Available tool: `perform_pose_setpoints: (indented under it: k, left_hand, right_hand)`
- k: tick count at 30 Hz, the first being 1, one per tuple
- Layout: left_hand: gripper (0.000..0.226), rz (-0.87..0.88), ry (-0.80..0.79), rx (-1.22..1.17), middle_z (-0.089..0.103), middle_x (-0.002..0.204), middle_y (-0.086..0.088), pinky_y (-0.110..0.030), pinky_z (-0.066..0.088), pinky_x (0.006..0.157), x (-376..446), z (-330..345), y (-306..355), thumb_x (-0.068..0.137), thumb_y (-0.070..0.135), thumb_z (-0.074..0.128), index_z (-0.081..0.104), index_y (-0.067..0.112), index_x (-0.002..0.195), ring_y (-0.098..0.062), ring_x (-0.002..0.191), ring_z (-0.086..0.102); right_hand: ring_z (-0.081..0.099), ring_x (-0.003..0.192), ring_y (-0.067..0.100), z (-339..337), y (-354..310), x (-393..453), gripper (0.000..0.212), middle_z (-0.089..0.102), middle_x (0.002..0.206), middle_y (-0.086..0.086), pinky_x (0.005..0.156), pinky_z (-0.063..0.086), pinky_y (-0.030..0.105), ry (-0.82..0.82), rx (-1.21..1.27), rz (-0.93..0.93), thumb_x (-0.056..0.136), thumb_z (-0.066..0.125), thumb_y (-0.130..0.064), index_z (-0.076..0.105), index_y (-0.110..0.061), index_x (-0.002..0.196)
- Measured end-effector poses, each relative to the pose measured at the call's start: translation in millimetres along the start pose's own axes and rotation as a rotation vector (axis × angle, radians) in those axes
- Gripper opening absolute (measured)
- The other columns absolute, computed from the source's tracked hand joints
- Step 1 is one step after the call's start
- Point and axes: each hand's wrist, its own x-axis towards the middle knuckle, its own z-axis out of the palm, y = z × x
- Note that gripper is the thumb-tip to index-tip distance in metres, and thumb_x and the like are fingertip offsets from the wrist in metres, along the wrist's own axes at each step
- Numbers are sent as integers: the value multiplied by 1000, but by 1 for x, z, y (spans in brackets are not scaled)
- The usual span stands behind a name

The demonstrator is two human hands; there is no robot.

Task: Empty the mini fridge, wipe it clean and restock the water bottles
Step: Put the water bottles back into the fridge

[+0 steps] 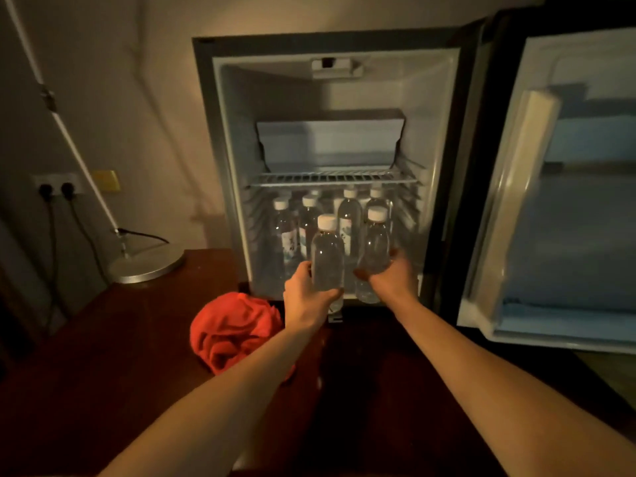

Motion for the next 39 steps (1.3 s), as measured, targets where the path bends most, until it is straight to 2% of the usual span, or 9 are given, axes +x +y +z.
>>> perform_pose_setpoints:
  k: [8,14,17,20,24,28,33,36,39]
  left_hand:
    - [66,-37,-66,-24,69,108,5,-39,55,90,54,55,7,68,29,85,58,22,128,-17,102,66]
    - [60,-48,-36,61,72,105,-11,-44,54,86,78,84,3,72,28,83,60,17,127,-30,100,67]
    - [52,-64,-32,64,72,107,-11,-43,53,87,87,93,-2,74,33,80,63,17,120,-32,102,66]
    - [61,-53,-37,70,69,115,-14,-44,52,90,94,101,-5,78,33,78,54,19,132,-36,107,63]
    - [65,-31,-40,50,64,124,-16,-47,49,95,98,108,-9,80,27,77,46,17,137,-39,115,58]
    - [61,-6,-56,51,66,122,-11,-47,51,93,104,110,-12,79,28,78,51,18,132,-35,114,60]
    - [58,-5,-89,65,66,121,-11,-48,51,95,104,110,-16,79,25,78,53,16,131,-34,114,60]
    - [59,-2,-108,104,64,124,-14,-41,47,99,94,102,-15,81,26,77,52,13,133,-35,118,57]
    - [54,-14,-155,156,65,119,-8,-28,44,83,80,85,-12,85,30,74,53,17,133,-22,104,61]
  right_hand:
    - [65,104,22,18,20,61,67,68,114,3,74,46,24,73,-89,2,65,85,-43,59,-18,122]
    - [53,120,26,22,27,72,70,52,135,10,89,38,23,32,-131,-171,83,73,-36,41,-5,137]
    - [55,112,19,22,25,75,55,57,126,10,86,35,19,49,5,-216,80,77,-17,52,-4,128]
    - [56,103,10,25,25,81,46,61,116,0,86,40,21,43,85,-227,78,78,-11,59,-14,119]
    - [57,96,6,27,28,90,35,60,101,-12,72,39,3,25,89,-255,80,74,-7,57,-30,100]
    - [58,108,13,29,27,94,44,62,117,-4,87,44,22,1,111,-199,81,75,-12,58,-18,121]
    - [58,100,13,25,22,95,46,62,110,-1,77,43,21,33,82,-194,80,73,-4,59,-13,123]
    - [60,112,23,28,32,94,49,63,121,5,85,46,27,13,-58,-136,80,77,-21,59,-12,125]
    - [53,124,24,26,42,80,70,54,137,7,96,43,29,22,-148,-80,80,76,-35,46,-14,140]
